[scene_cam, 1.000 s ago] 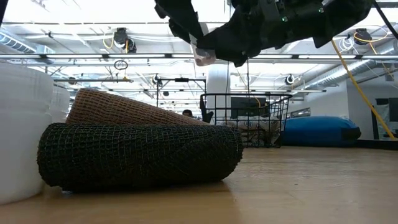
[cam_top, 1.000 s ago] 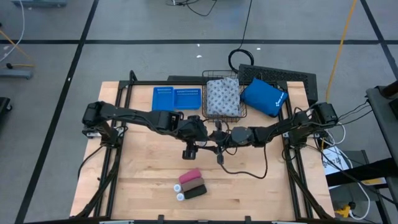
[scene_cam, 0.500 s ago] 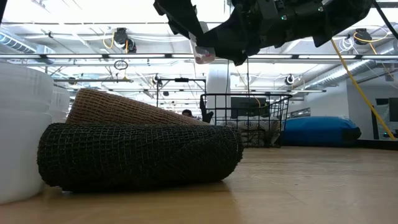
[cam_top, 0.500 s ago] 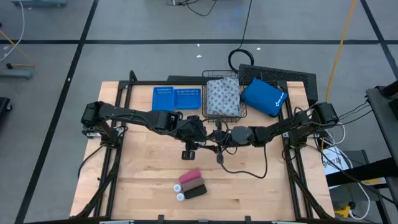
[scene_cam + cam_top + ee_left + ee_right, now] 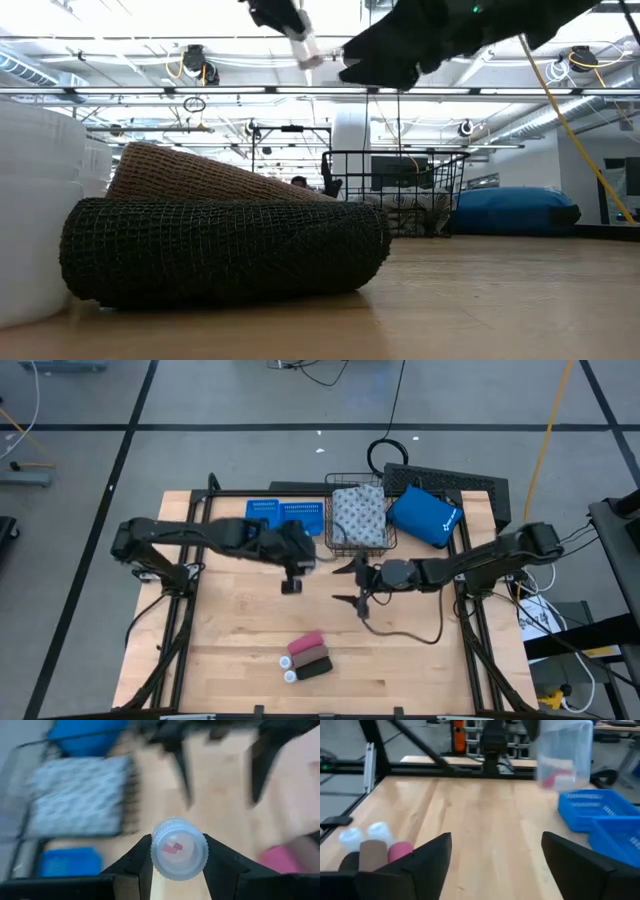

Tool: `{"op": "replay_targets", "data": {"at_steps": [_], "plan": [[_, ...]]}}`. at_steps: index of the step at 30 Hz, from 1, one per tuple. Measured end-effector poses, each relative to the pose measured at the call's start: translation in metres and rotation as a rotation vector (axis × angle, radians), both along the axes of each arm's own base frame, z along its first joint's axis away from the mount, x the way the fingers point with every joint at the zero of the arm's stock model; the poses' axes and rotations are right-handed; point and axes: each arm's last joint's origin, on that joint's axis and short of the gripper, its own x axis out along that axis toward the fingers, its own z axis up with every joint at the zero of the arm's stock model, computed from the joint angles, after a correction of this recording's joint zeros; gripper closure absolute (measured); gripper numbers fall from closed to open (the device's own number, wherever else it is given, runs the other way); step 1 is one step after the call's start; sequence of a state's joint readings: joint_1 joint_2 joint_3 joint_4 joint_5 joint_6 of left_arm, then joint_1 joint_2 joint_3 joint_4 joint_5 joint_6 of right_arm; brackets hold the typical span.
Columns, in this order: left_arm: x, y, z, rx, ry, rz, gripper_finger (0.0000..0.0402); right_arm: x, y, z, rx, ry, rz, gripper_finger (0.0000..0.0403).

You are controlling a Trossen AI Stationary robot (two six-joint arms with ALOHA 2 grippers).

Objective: Pick & Place Medicine items
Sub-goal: Put the transparent pill bottle into the right blue bin

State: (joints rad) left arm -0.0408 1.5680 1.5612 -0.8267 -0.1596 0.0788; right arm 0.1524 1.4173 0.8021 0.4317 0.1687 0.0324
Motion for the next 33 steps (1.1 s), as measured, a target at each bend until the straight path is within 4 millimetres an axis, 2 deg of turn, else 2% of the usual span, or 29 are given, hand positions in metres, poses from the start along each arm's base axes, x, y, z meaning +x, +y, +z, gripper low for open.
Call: {"op": "replay_targets", "data": {"at_steps": [3,8,11,16,20,27,33], "plan": [[-0.015,0.026,0.009,0.063,0.014,0.108,0.0265,-0.012,-0.004,0.012,0.005,0.009,-0.027,0.0092],[-0.028,0.088,0.011,0.043,0.027,0.228,0.0265,-0.019,-0.006,0.019,0.004,0.014,-0.029,0.0100],[-0.031,0.127,0.003,-0.031,0.038,0.263,0.0265,-0.019,-0.008,0.020,0.000,0.010,-0.034,0.0108],[-0.027,0.182,-0.029,-0.144,0.082,0.339,0.0265,-0.017,-0.013,0.017,-0.007,0.026,-0.049,0.0115],[-0.016,0.206,-0.064,-0.197,0.167,0.372,0.0265,-0.016,-0.018,0.017,-0.007,0.024,-0.070,0.0115],[0.003,0.228,-0.116,-0.242,0.254,0.392,0.0265,-0.016,-0.027,0.017,-0.007,0.029,-0.097,0.0117],[0.015,0.235,-0.142,-0.249,0.269,0.391,0.0265,-0.016,-0.028,0.016,-0.004,0.032,-0.102,0.0120]]}}
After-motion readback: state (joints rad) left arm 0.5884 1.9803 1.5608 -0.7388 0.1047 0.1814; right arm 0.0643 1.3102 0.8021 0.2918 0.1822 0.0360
